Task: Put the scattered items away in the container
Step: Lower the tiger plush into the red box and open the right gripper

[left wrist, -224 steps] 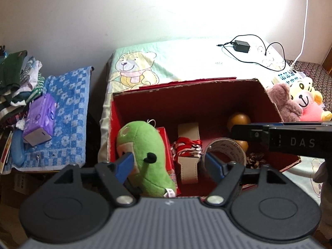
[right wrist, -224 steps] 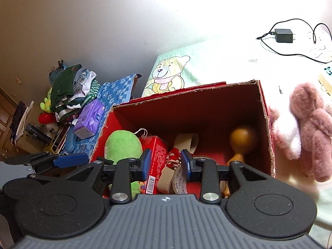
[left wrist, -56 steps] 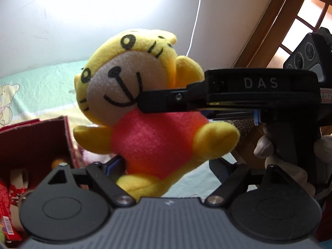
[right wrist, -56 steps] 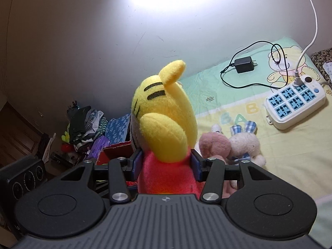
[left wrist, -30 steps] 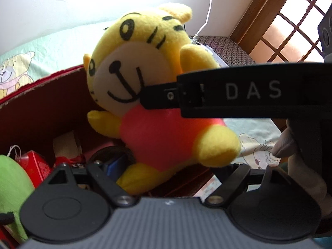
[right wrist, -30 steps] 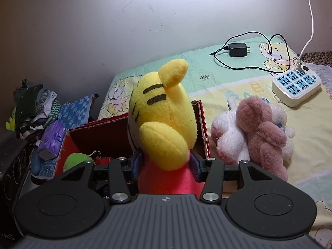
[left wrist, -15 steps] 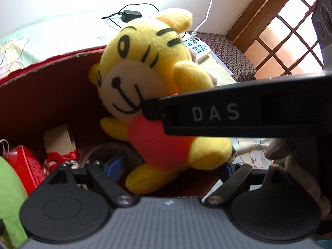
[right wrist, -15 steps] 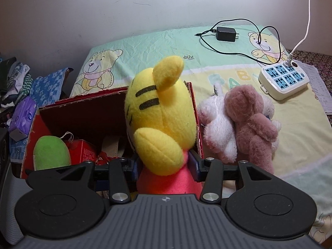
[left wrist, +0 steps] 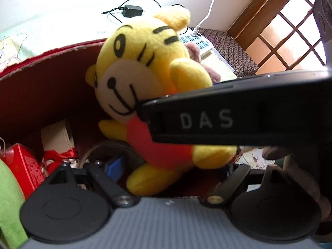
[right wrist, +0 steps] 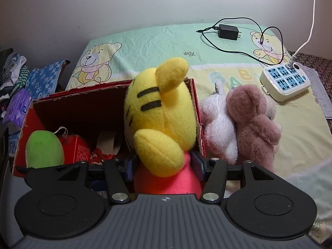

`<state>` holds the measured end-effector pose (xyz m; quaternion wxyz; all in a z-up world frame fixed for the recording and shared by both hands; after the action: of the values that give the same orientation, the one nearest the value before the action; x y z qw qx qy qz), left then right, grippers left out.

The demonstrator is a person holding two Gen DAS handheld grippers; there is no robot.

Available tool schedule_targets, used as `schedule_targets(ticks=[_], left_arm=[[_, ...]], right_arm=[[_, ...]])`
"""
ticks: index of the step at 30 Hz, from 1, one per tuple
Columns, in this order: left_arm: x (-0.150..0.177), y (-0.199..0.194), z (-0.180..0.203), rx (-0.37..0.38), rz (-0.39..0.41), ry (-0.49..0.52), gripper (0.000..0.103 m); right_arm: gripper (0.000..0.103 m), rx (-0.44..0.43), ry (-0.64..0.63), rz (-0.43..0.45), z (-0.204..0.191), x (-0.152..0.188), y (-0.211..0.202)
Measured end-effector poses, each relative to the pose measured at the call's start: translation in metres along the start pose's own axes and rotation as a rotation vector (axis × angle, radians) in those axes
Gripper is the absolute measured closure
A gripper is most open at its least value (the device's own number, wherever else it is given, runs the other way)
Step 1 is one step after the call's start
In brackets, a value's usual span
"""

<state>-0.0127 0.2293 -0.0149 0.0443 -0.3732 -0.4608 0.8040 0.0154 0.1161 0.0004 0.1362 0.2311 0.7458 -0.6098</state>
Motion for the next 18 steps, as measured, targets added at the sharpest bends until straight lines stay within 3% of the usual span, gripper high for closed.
schedule_targets(ticks=[7,11,12,16,18], left_arm=[[0.002,-0.011,0.000,-0.006,0.018,0.003,0.018],[0.005,-0.024,-0.001,0.005,0.039,-0.005,0.018],[0.005,-0.026,0.000,0.013,0.049,-0.007,0.018],[0.005,-0.034,0.002,0.016,0.078,-0.005,0.018],[0.003,-0.035,0.004,0.020,0.088,-0.002,0.018]], right_arm=[[0.045,-0.033,-0.007,0.041,0.003,0.004,-0.021],[0.037,-0.008,0.030,0.131,0.013,-0.001,-0.039],[0.040,-0.036,0.052,0.143,0.016,-0.003,-0.044],[0.070,-0.154,0.147,0.158,0.024,-0.009,-0.049],[0.073,-0.181,0.169,0.167,0.023,-0.011,-0.049]])
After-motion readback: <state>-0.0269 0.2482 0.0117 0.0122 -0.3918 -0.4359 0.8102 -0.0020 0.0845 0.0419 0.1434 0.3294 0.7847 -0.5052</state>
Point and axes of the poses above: each gripper's, at about its wrist camera, not at the fingertips, and y roughly the way its jaws point, z to its right, x to its underside, the point moved 2 cm from there along y, roughly the way its jaws point, and after that the axes turned 12 degrees about y, right-handed, at the moved point
